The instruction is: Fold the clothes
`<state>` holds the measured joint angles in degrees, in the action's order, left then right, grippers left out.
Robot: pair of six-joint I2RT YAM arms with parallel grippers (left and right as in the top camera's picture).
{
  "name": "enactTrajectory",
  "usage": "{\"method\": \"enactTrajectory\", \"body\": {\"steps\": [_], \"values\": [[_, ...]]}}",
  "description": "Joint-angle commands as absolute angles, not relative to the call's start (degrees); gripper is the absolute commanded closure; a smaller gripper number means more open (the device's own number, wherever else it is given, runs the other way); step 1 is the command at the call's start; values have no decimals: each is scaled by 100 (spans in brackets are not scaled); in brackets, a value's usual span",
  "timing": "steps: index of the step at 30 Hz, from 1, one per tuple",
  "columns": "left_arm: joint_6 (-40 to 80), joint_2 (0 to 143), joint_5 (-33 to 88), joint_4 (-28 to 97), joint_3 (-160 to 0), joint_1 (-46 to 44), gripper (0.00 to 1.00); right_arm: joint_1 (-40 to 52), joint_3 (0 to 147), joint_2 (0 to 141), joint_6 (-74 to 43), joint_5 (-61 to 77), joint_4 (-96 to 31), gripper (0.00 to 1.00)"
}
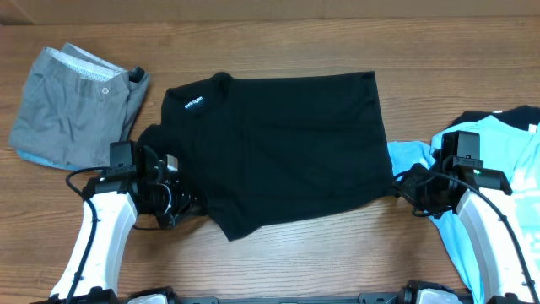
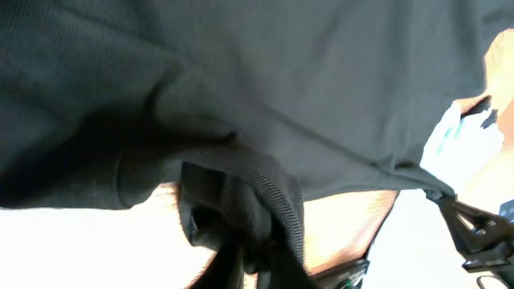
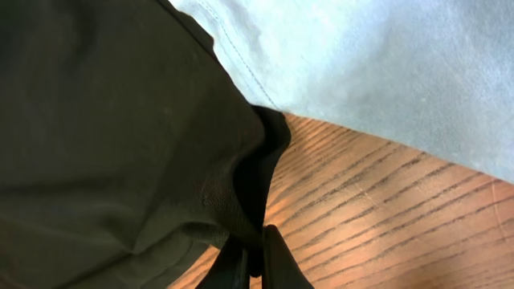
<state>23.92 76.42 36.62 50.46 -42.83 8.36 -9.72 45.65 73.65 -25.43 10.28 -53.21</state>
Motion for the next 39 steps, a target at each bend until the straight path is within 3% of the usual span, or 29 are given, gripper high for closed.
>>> {"method": "enactTrajectory", "body": {"steps": [1, 6, 10, 15, 19, 26, 35, 39], "values": [[1785, 7658, 3774, 5133, -4407, 856, 76, -998, 4668, 7286, -2526, 1063, -5319, 96], [1623, 7360, 3691, 5408, -4626, 856, 54, -998, 4668, 7286, -2521, 1063, -5328, 96], [1629, 6943, 3647, 5745, -4687, 854, 56, -998, 4668, 7286, -2521, 1063, -5330, 96], [2005, 6545, 2585, 6243, -4628, 539, 56, -998, 4668, 7286, -2521, 1061, -5336, 96], [3015, 6438, 1780, 6182, -4410, -187, 48, -998, 4668, 7286, -2521, 1061, -5323, 96], [4698, 6674, 1656, 5144, -3411, -1144, 42, -998, 4668, 7286, -2521, 1063, -5339, 96], [4755, 7295, 1739, 3848, -2908, -1146, 48, -998, 4668, 7286, -2521, 1063, -5341, 96], [4689, 7581, 1712, 3518, -2897, -1179, 56, -998, 4668, 7286, -2521, 1063, -5363, 96]]}}
